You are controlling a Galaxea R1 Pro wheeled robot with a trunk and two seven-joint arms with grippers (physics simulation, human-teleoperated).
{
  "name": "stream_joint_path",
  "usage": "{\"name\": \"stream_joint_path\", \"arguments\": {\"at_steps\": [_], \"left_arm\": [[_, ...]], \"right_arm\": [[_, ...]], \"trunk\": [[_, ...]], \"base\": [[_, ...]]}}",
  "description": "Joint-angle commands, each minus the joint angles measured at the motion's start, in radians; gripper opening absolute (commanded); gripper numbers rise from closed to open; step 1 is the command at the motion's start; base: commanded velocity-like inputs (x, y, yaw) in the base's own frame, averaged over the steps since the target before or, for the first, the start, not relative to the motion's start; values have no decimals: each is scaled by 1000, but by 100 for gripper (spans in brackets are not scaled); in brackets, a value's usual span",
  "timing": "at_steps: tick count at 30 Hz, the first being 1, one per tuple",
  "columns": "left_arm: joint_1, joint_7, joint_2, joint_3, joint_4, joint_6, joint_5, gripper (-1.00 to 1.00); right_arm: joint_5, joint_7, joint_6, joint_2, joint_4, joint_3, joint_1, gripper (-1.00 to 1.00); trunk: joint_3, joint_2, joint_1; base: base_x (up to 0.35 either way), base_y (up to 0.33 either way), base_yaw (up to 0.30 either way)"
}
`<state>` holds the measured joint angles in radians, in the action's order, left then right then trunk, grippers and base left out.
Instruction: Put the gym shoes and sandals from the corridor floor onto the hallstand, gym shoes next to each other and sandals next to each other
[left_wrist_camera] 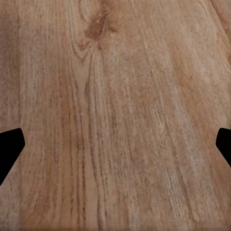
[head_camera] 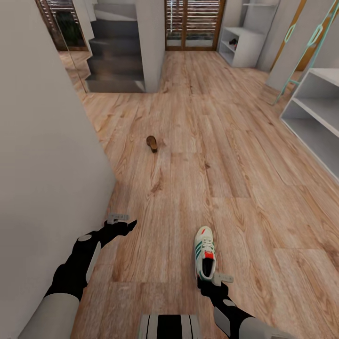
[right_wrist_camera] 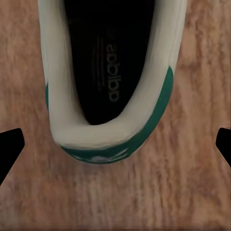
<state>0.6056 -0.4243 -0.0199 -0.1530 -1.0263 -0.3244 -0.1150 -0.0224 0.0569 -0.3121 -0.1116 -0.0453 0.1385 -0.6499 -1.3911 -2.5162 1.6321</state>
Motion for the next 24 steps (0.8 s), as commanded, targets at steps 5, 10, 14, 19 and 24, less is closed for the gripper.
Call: {"name": "stream_joint_path", "arguments": {"at_steps": [5,10,14,19,24], "left_arm": [[1,-10,-2,-5,-1,-4,-11,100],[1,-10,-2,-5,-1,-4,-11,100],[1,-10,-2,-5,-1,-4,-11,100],[0,-10,-2,-5,-1,-4,-11,100],[1,-10,-2,-5,-1,-4,-11,100]], "right_arm": [[-2,0,-4,0,1,4,-1,100],[-2,0,-4,0,1,4,-1,100],[-2,1,-4,0,1,4,-1,100],[-2,1,-4,0,1,4,-1,100],[-2,1,-4,0,1,4,0,100]], "trunk": [[-20,-1,2],[-26,-1,2],[-26,-1,2],[-26,-1,2],[-26,-1,2]], "base": [[0,0,0],[0,0,0],[2,0,0],[129,22,0],[68,12,0]]}}
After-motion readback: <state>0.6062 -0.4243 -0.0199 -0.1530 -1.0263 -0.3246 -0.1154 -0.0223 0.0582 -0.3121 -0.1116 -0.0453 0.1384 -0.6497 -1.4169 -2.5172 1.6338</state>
